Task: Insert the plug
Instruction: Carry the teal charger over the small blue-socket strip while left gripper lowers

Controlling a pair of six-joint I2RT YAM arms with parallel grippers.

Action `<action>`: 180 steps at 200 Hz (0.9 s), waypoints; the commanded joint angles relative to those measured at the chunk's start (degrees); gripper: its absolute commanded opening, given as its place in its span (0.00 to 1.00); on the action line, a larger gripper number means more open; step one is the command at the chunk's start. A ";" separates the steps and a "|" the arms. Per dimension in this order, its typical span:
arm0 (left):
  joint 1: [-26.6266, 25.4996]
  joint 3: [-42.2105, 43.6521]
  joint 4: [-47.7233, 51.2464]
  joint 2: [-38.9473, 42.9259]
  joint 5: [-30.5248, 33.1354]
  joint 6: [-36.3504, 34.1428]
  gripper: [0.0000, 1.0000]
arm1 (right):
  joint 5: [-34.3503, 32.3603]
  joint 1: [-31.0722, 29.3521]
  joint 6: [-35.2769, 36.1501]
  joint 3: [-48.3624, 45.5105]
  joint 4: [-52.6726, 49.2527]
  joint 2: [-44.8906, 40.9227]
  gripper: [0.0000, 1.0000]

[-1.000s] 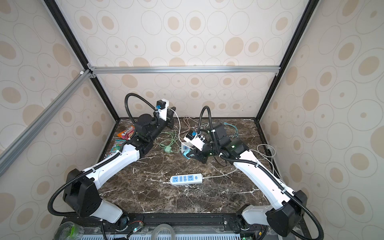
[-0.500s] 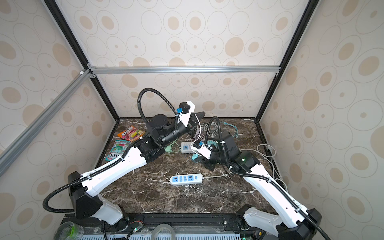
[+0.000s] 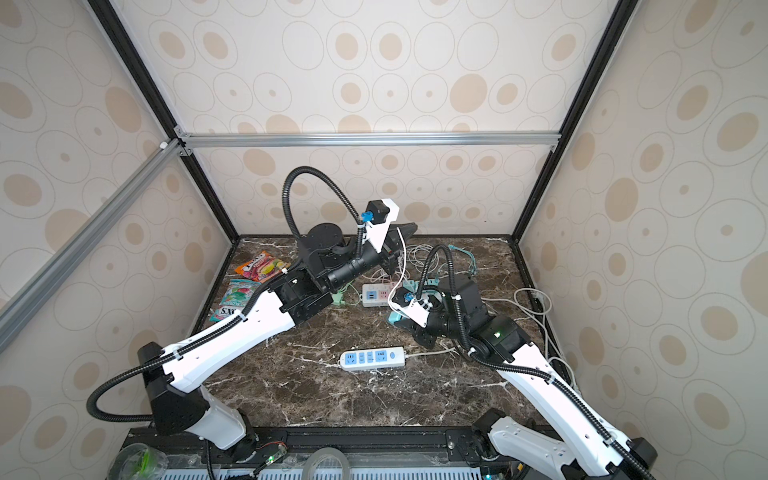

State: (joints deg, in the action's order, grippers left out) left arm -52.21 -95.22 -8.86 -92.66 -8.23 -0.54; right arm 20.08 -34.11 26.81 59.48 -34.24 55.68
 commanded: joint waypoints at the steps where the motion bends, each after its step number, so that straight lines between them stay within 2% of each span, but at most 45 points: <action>1: -0.35 -5.25 2.39 -5.60 -4.05 1.56 0.00 | -1.94 -0.17 1.95 -1.94 0.23 -1.31 0.00; 53: -2.04 -19.25 5.93 -18.06 -7.44 3.22 0.00 | -4.59 1.88 2.53 -5.48 1.71 -4.52 0.00; 77: -2.22 -22.01 6.77 -21.88 -9.67 5.51 0.00 | -5.41 2.98 2.38 -6.80 1.97 -6.31 0.00; 90: -2.23 -21.32 7.02 -23.48 -8.24 4.93 0.00 | -6.21 3.08 2.37 -7.48 1.94 -6.34 0.00; 118: -2.12 -21.93 15.23 -28.44 -1.00 -2.60 0.27 | -7.90 3.08 -2.18 -9.30 4.72 -4.18 0.00; 141: -0.33 -22.78 22.30 -31.57 5.87 -7.61 0.39 | -6.26 3.08 -7.67 -11.47 8.85 -2.22 0.00; 157: 2.51 -22.65 25.76 -31.84 2.79 -7.90 0.47 | -6.36 3.08 -10.98 -13.31 12.53 -1.39 0.00; 180: 6.29 -19.84 28.25 -29.24 -4.49 -8.65 0.65 | -9.70 3.09 -14.28 -15.02 16.00 -0.38 0.00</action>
State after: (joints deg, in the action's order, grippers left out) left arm -50.65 -115.35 13.63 -125.40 -8.29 -5.69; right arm 12.80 -31.05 18.04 45.82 -24.75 54.78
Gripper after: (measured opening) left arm 0.576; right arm 0.262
